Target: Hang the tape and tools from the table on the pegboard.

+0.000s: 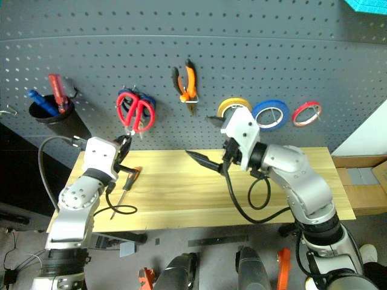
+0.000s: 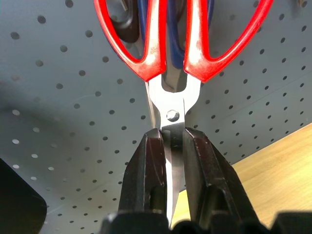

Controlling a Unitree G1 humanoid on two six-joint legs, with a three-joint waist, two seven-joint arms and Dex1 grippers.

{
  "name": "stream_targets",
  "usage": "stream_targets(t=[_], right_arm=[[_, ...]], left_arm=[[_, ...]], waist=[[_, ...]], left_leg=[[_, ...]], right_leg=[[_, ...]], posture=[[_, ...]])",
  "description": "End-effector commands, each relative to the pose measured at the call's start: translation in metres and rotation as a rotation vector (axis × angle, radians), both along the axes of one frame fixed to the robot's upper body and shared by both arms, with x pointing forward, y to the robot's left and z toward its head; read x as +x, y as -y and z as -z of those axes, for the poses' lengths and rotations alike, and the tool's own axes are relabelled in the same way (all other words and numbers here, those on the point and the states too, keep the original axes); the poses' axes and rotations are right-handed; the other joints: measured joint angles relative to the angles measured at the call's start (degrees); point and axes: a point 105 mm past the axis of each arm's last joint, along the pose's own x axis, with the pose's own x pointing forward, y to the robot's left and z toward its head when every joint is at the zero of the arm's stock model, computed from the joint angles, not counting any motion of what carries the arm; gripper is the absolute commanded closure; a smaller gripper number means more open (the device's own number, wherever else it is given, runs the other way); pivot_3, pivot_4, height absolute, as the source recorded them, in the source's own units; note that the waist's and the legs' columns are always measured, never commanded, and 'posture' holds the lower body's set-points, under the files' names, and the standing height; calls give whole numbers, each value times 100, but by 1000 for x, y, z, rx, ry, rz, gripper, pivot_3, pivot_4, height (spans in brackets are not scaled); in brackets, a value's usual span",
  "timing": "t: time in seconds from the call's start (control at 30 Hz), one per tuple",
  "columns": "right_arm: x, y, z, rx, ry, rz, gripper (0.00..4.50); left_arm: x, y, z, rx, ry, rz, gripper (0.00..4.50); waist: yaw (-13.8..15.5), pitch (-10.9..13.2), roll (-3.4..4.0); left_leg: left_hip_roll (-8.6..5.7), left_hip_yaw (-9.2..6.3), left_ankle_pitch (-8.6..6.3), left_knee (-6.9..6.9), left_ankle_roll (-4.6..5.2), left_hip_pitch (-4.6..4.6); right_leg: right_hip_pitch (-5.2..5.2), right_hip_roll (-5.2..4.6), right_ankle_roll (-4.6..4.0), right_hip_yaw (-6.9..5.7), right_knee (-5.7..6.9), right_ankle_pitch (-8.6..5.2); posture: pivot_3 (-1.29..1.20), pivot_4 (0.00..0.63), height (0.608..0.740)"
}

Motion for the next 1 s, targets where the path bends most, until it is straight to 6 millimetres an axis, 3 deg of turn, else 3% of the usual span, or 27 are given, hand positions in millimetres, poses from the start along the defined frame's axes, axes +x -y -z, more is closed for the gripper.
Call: stream_targets(t=[0.03, 0.07, 0.27, 0.43, 0.6, 0.8, 1.0], right_arm=[[-6, 0, -15, 24, 75, 4, 0], [-6, 0, -15, 25, 76, 5, 0], [-7, -2, -12, 23, 69, 8, 0], [-3, -1, 3, 1, -15, 41, 0], [10, -1, 52, -44, -305, 209, 0], [4, -26, 76, -40, -477, 253, 0], [11, -46, 81, -47, -521, 303, 0]], left_arm=[[1, -1, -4, 24, 15, -7, 4292], [1, -1, -3, 18, 9, -1, 4292], [-3, 3, 8, -17, -32, 19, 2271], [-11, -2, 41, -81, -189, -19, 573], [-22, -32, 93, -182, -480, -149, 573], [-22, -72, 104, -226, -606, -276, 573], [-8, -87, 103, -275, -651, -280, 573]], waist=[[-3, 0, 0], [-4, 0, 0], [-20, 1, 1], [-28, 1, 2], [-38, 4, 5], [-64, 21, 11], [-80, 139, 27]], left_leg=[[0, 1, 0, 3, 1, 1], [0, 3, -2, 5, 4, 2], [0, 3, -6, 32, 10, 4], [0, 3, -7, 53, 11, 4], [2, -2, -7, 60, 12, 9], [12, -9, -7, 59, 12, 13], [17, -7, -8, 60, 13, 27]], right_leg=[[0, 0, 0, 1, 4, 0], [0, 0, 0, 3, 7, 0], [2, 0, 0, 4, 30, 0], [4, 1, 0, 4, 43, 0], [10, 6, -1, 4, 53, 0], [10, 19, -6, 1, 57, 3], [26, 27, -7, 4, 50, 3]], posture=[[-95, 211, 740], [-96, 211, 740], [-97, 216, 740], [-98, 227, 740], [-92, 246, 740], [-80, 293, 740], [-81, 364, 740]])
